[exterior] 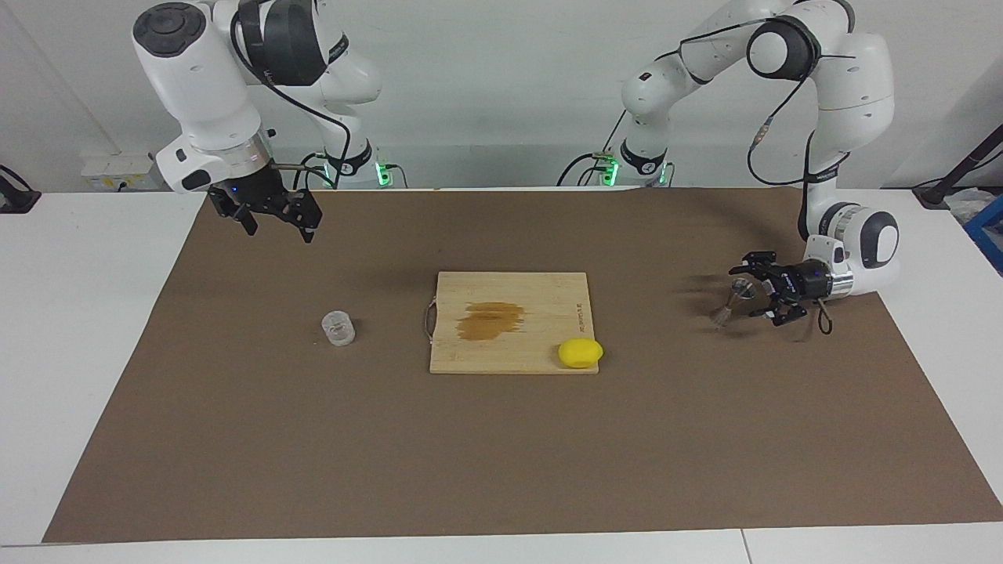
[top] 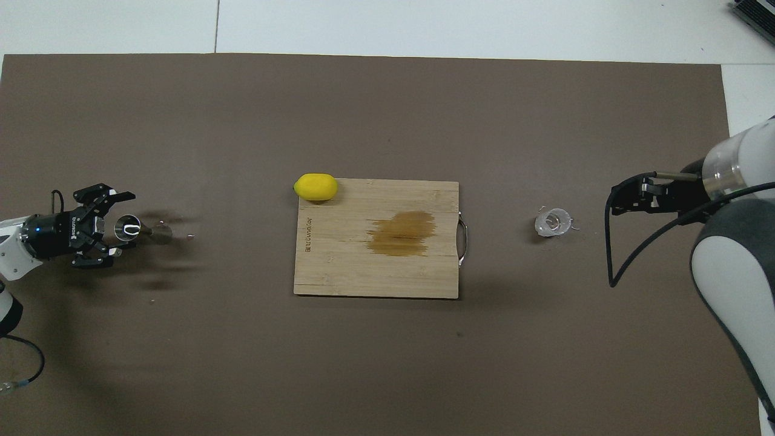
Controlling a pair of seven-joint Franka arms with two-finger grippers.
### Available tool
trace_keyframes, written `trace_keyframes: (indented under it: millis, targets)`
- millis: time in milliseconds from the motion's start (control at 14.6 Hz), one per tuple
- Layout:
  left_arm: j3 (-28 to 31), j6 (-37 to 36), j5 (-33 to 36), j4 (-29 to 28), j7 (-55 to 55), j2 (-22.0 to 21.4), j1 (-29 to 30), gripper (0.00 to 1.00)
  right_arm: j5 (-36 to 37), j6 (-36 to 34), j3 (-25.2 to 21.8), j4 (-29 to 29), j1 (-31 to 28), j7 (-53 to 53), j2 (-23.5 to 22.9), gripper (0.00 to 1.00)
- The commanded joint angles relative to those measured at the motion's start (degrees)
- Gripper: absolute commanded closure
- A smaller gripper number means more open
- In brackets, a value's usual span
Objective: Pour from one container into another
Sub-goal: 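Reach the open left gripper toward the small dark metal cup, then close the left gripper around the dark metal cup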
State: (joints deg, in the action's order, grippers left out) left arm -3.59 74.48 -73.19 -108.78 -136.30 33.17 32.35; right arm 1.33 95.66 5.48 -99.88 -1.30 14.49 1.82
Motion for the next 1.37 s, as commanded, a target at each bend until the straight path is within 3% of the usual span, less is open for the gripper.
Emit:
trace_keyframes:
  millis: [0, 823, 1166, 1303]
  targets:
    - [0.8, -0.9, -0.1, 0.6, -3.4, 0.3, -0.9, 0.01, -0.2, 1.5, 0.2, -1.7, -0.5, -0.2, 1.4, 0.0]
    - [1.0, -1.0, 4.0, 1.4, -5.2, 0.3, 0.2, 0.04, -0.2, 1.5, 0.2, -1.7, -0.5, -0.2, 1.4, 0.0]
    - [1.0, -0.6, 4.1, 1.6, -5.1, 0.3, 0.2, 0.25, -0.2, 1.5, 0.2, -1.7, -0.6, -0.2, 1.4, 0.0]
    - [1.0, -0.6, 4.1, 1.8, -5.0, 0.5, 0.3, 0.28, -0.2, 1.5, 0.2, -1.7, -0.6, -0.3, 1.4, 0.0]
